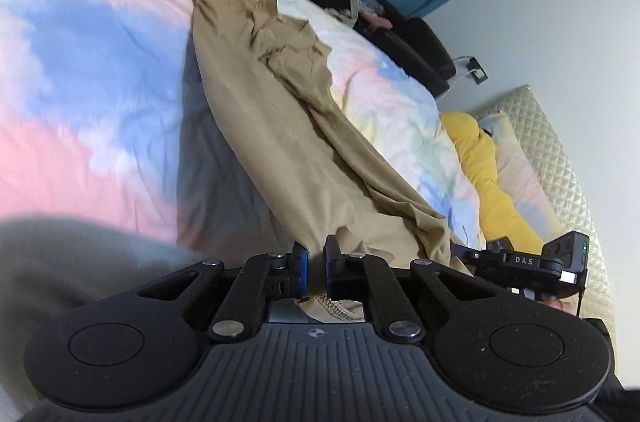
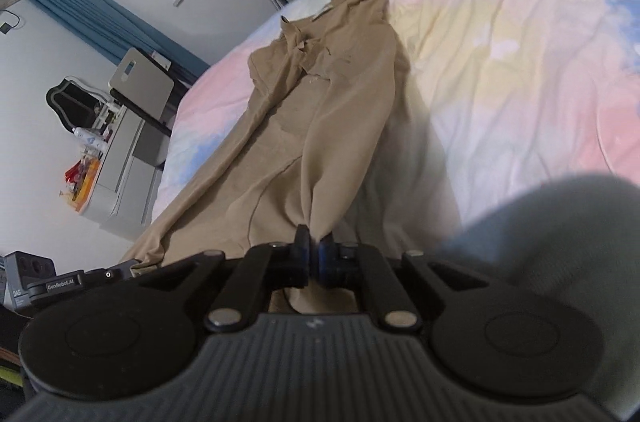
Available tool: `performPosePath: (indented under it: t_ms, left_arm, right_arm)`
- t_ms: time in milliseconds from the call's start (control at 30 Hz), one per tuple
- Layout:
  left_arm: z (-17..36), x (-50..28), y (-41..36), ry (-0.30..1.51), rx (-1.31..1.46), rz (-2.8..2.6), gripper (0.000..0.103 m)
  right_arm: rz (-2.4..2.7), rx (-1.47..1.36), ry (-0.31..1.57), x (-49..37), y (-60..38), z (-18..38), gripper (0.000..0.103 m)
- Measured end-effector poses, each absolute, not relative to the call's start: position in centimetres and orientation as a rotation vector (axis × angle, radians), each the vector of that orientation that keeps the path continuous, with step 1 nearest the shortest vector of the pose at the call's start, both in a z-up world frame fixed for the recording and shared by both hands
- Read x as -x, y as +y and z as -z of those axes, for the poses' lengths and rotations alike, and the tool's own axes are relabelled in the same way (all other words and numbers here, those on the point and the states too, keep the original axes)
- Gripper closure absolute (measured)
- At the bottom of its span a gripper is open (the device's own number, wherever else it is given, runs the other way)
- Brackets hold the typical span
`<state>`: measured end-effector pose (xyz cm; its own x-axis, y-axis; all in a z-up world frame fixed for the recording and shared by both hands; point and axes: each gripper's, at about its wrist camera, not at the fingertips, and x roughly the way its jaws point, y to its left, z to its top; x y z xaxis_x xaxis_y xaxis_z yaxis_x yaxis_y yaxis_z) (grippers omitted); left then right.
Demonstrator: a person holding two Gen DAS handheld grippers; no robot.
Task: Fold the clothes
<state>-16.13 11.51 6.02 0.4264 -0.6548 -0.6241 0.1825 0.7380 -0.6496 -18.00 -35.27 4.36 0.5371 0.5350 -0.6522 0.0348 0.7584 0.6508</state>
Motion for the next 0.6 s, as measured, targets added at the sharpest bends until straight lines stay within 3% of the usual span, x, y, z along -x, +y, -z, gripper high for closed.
performPosePath:
  t_ms: [167, 433, 600]
  left_arm:
    - [-6.0, 13.5, 10.7, 0.958, 0.603, 0.57, 0.094]
    - [-7.8, 2.8, 10.2, 0.79, 0.667, 0.42, 0.094]
    - [-4.6, -4.7, 9.0, 0.752, 0.679, 0.329, 0.094]
  right_arm:
    - [-0.321, -0.644, 0.956, 15.6, -34.8, -4.7, 0.098]
    - [-0.226, -0.702, 0.831, 5.1, -36.4, -3.9, 0.098]
    - [-0.16, -0.818, 0.789, -2.5, -36.9, -0.8, 0.098]
